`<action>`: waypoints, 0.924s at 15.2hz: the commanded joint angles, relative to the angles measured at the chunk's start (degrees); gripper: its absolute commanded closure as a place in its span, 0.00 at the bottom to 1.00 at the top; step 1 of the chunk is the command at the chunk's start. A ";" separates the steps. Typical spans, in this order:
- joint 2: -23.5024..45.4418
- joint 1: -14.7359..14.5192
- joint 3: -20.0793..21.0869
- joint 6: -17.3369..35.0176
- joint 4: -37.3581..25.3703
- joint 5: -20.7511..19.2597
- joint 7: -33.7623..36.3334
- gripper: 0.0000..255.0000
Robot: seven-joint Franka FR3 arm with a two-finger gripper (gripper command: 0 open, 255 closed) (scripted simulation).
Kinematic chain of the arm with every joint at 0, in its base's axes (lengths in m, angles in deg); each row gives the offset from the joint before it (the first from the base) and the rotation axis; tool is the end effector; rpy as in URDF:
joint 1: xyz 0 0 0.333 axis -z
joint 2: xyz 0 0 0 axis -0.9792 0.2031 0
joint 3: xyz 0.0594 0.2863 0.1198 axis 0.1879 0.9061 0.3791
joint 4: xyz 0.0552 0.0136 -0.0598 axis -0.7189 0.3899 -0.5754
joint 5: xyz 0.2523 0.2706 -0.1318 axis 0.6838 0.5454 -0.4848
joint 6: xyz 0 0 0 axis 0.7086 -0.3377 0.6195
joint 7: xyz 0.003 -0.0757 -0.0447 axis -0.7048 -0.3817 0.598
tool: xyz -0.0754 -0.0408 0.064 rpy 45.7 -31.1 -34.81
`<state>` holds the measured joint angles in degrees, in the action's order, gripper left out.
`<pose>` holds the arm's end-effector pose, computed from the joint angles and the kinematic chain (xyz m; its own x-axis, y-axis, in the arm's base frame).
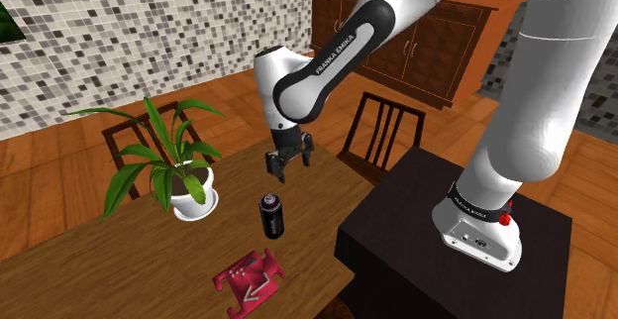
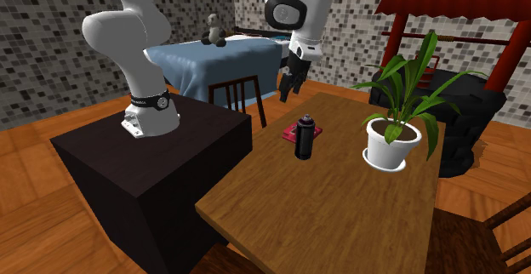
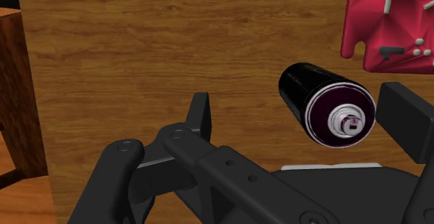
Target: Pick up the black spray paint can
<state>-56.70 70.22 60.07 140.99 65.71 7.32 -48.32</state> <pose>0.4459 0.2575 0.2675 0.9747 -0.0663 -0.2134 -0.0672 -0.9977 0.0029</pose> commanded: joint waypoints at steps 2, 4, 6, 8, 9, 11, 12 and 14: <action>6.75 -1.51 -0.24 1.60 -4.42 -1.42 3.48 0.00; 11.41 -2.85 -0.66 2.44 -7.86 -2.29 5.63 0.00; 16.03 -4.25 -1.16 2.99 -11.59 -2.99 7.55 0.00; 19.20 -5.27 -1.57 3.21 -14.35 -3.35 8.73 0.00; 19.83 -5.41 -1.73 3.76 -14.42 -3.53 8.77 0.00; 21.11 -5.66 -2.04 4.84 -14.58 -3.89 8.84 0.00; 21.75 -5.79 -2.20 5.37 -14.68 -4.07 8.87 0.00; 23.06 -6.05 -2.52 6.41 -14.92 -4.43 8.94 0.00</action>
<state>-34.45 64.38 57.73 146.73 50.93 3.11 -39.48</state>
